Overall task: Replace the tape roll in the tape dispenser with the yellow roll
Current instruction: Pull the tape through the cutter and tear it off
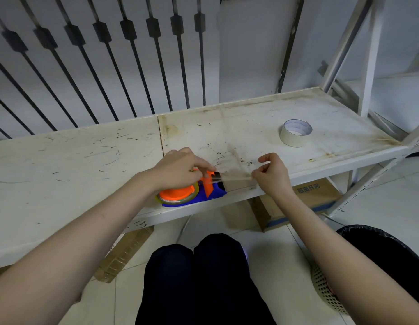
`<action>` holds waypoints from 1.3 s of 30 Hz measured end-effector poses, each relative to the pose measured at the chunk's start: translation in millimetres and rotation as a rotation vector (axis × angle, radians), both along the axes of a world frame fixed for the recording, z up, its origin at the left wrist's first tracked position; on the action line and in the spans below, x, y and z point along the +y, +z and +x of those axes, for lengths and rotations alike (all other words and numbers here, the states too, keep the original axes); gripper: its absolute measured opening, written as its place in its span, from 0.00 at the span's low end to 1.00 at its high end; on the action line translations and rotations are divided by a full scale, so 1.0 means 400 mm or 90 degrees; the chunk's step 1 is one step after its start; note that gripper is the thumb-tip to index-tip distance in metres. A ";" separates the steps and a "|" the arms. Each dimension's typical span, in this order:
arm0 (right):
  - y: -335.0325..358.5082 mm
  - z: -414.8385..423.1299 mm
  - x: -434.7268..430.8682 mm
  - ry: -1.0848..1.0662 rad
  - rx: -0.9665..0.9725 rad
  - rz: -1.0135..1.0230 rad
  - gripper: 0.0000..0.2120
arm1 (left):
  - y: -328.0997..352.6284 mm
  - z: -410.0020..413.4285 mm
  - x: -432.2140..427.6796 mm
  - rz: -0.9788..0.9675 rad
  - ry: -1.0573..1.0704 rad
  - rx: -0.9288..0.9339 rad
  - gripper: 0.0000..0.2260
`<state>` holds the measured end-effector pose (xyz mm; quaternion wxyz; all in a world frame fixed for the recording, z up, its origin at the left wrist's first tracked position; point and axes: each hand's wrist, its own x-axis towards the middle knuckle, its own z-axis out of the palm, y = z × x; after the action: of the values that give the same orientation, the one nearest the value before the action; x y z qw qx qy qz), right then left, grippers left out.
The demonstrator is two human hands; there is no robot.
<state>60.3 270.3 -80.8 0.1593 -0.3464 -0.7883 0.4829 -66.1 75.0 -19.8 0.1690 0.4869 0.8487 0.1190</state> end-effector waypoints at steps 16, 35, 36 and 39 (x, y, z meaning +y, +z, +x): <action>-0.020 -0.057 0.003 0.013 -0.058 -0.003 0.17 | -0.001 -0.002 0.013 -0.090 -0.021 0.044 0.20; -0.044 -0.103 -0.013 -0.046 -0.029 -0.020 0.15 | -0.003 0.026 0.001 -0.093 -0.021 0.149 0.18; -0.043 -0.103 -0.009 -0.046 -0.039 -0.021 0.15 | -0.004 0.026 0.002 -0.101 -0.028 0.160 0.19; -0.031 -0.107 0.002 -0.040 -0.045 -0.016 0.14 | -0.004 0.023 0.005 -0.129 -0.041 0.177 0.22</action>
<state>17.6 271.3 -93.1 0.1419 -0.3895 -0.7762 0.4750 -57.0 77.2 -21.5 0.1021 0.5059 0.8555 -0.0414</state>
